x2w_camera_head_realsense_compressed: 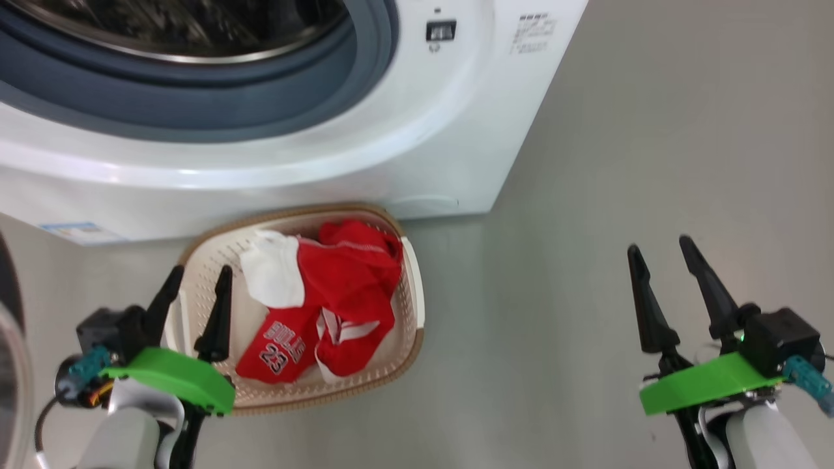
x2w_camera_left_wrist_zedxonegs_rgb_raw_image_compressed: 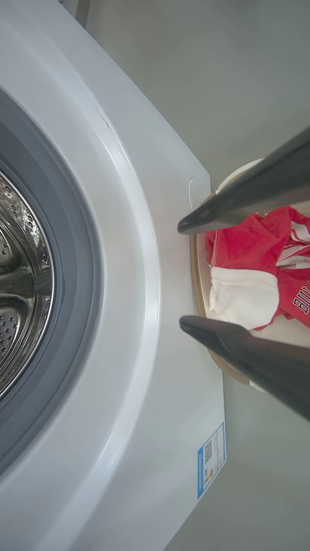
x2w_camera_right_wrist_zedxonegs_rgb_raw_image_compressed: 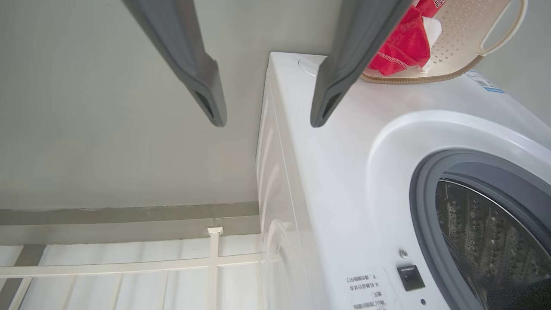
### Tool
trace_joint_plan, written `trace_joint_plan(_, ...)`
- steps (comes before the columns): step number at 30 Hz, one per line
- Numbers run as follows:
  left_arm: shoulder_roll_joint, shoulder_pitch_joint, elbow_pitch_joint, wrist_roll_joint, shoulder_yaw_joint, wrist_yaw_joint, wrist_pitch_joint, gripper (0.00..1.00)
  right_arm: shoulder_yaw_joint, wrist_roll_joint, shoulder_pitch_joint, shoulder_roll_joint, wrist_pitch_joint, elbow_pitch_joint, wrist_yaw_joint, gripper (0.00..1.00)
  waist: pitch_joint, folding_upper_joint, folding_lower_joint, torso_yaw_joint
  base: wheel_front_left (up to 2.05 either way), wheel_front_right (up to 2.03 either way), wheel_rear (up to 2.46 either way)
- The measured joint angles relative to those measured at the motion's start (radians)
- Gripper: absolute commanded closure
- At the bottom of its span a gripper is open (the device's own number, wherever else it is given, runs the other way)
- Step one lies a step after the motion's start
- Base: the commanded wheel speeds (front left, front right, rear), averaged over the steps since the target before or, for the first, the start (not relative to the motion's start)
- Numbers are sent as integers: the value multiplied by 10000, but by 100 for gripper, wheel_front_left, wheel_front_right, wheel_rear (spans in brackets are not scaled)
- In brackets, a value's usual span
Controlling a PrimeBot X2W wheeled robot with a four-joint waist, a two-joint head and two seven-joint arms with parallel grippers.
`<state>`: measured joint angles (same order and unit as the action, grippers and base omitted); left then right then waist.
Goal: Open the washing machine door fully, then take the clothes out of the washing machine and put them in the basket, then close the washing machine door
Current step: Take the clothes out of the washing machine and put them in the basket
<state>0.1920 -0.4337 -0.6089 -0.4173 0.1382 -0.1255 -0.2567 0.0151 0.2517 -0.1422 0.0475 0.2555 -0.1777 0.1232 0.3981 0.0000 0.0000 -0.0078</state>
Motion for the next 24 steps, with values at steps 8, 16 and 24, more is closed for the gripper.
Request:
trace_joint_plan(8, -23, 1134, 1283, 410, -299, 0, 0, 0, 104, -155, 784, -12, -2, -153, 0, 0, -1108, 0, 0, 147, 0, 0, 0)
trace_joint_plan(16, -75, 2516, 2562, 869, -968, 0, 0, 0, 341, -155, 1575, -36, -2, -182, 0, 0, -2183, 0, 0, 302, 0, 0, 0)
trace_joint_plan(24, -282, 3908, 3544, 1099, -1471, 0, 0, 0, 504, -155, 2344, -81, -2, -161, 0, 0, -2987, 0, 0, 422, 0, 0, 0)
